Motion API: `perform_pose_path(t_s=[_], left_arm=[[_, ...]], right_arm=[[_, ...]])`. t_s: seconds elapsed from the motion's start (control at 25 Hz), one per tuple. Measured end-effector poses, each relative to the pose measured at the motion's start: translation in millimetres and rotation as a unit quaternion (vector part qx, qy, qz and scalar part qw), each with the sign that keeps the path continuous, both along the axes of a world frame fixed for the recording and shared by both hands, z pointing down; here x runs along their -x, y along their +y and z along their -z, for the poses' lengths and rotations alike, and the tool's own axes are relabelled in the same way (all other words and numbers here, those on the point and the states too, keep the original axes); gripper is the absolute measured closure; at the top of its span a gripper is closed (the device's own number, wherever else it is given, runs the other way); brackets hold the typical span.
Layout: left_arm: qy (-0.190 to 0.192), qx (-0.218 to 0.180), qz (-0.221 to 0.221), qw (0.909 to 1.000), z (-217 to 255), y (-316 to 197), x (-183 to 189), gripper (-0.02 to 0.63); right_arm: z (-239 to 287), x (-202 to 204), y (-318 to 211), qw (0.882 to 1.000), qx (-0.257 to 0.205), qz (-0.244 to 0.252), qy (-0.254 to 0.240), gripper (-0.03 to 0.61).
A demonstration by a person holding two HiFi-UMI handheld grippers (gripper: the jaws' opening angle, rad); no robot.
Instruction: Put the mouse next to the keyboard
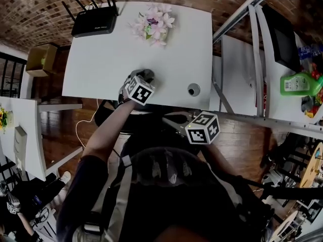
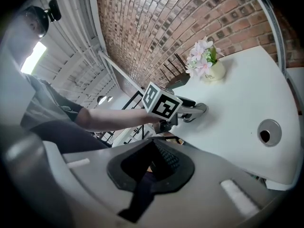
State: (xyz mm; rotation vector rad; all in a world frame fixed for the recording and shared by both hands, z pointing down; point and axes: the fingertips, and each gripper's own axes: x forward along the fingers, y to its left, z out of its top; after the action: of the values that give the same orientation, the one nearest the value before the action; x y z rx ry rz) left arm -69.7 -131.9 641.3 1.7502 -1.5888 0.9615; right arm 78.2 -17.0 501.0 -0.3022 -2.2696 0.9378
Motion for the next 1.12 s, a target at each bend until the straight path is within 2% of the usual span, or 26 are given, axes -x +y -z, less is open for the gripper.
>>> perform_pose_path(t_s=[1.12], left_arm=[[0.011,-0.028,0.055,0.998,-1.5,49.2,74.1,0.385]], right_arm=[[-5.6,59.0,40.6,0.999,-0.01,0.04,0.021,0.574]])
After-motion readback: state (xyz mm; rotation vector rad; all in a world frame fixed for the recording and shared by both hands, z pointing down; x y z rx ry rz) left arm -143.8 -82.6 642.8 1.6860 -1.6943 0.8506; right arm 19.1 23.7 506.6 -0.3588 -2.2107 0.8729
